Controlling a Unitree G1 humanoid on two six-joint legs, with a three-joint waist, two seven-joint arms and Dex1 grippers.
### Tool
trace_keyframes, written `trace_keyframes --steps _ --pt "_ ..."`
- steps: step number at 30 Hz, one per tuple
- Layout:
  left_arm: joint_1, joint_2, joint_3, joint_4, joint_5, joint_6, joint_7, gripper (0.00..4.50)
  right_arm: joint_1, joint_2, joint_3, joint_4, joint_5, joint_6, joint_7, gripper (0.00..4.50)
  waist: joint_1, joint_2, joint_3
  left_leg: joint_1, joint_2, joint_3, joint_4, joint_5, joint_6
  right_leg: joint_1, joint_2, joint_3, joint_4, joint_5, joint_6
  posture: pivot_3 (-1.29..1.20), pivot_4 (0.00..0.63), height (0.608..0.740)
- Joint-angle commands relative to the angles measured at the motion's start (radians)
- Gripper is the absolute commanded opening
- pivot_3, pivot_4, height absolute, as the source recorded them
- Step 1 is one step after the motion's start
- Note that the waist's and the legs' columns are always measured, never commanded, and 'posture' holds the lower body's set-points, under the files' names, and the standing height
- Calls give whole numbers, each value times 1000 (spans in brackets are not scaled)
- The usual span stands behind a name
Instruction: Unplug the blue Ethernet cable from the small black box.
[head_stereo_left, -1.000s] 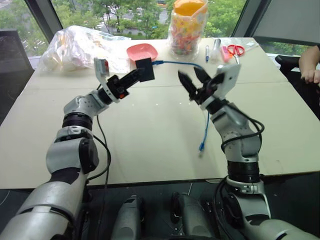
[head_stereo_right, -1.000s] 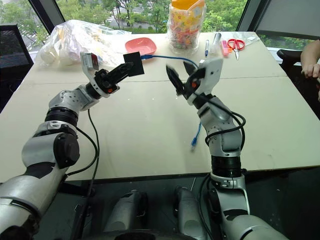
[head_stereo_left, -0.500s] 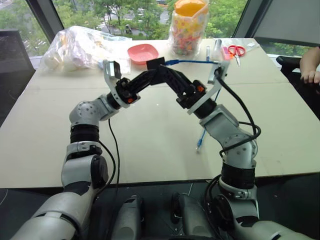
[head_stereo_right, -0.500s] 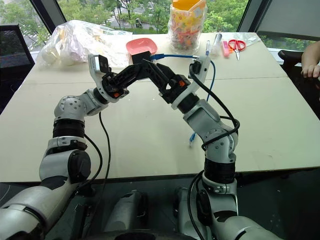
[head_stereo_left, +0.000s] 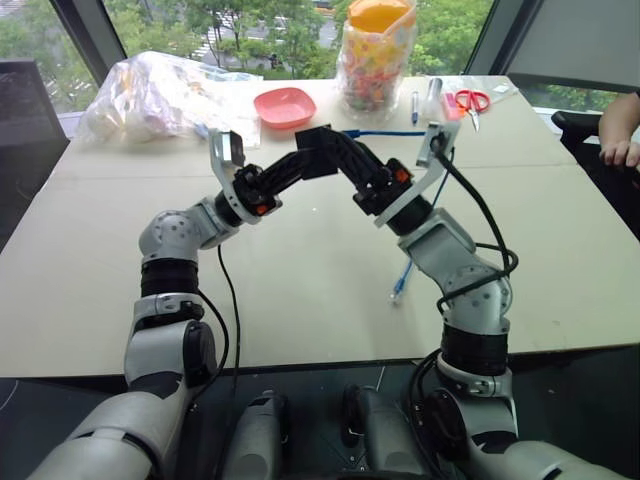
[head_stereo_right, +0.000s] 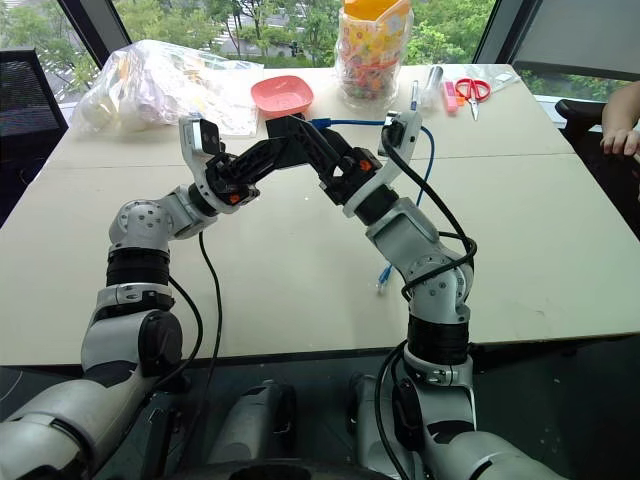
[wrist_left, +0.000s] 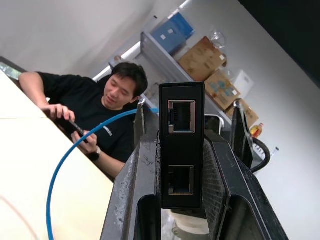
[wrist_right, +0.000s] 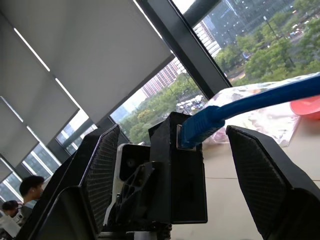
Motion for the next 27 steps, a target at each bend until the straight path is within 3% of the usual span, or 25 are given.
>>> trace_keyframes --steps 1,3,8,20,25,27 --pt "-8 7 -12 -39 -30 -2 -2 487 -22 19 -8 -17 40 -24 1 3294 0 0 0 0 0 0 0 0 0 0 0 0 0 0 0 0 150 740" --pt "-7 6 -15 -42 -32 -2 0 487 -19 22 0 -17 39 -22 4 2761 1 0 0 0 0 0 0 0 0 0 0 0 0 0 0 0 150 740" --pt "-7 7 -25 -45 -37 -10 4 487 -15 43 1 -8 55 -28 1 385 0 0 0 -1 0 0 0 0 0 -1 0 0 -1 -1 -1 0 150 740" --pt "-2 8 -34 -43 -49 -24 16 487 -16 86 -33 8 148 -44 0 398 1 0 0 -2 0 0 -1 0 0 -1 0 0 -2 0 -1 0 150 740" --pt "10 3 -42 -55 -51 -29 22 487 -4 80 -7 19 110 -48 -1 398 0 0 0 -2 0 0 -1 0 0 -1 0 0 -2 -1 -1 0 150 740" --pt "12 3 -43 -58 -52 -29 24 487 1 71 6 21 85 -50 2 1461 0 0 0 -2 0 0 -1 0 0 -1 0 0 -2 -1 -1 0 150 740"
